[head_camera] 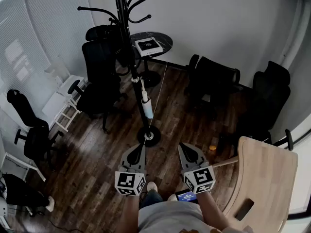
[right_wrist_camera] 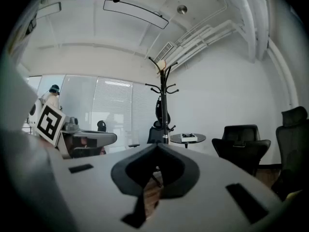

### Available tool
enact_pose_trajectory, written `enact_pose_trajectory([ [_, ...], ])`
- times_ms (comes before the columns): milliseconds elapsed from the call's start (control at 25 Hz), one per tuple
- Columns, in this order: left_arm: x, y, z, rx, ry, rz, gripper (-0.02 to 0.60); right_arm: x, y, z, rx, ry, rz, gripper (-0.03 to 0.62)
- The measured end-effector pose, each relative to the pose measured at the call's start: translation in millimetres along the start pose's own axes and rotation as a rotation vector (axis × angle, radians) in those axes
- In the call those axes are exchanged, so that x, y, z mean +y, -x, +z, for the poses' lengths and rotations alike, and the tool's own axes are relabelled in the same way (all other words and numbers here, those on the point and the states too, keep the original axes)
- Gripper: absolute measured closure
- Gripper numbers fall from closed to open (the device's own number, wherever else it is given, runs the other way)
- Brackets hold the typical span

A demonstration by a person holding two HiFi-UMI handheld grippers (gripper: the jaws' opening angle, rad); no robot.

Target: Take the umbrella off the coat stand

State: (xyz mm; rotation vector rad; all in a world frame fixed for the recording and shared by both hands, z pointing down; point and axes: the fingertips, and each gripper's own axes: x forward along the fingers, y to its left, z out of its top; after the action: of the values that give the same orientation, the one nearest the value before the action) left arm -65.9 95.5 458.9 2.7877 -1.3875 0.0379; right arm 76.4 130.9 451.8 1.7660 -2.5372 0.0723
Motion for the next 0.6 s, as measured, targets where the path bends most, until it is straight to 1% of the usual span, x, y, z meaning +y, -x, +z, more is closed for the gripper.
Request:
enact_pose_trajectory([
  [360, -8, -1, 2, -0.010, 0.014, -0.010, 0.561, -7, 7, 3, -0.011, 0.021, -0.015, 0.585],
  [600, -13, 3, 0, 0.007, 0.010, -0.001, 0.561, -11, 14, 8, -0.043, -0.012, -0.012, 0.585],
])
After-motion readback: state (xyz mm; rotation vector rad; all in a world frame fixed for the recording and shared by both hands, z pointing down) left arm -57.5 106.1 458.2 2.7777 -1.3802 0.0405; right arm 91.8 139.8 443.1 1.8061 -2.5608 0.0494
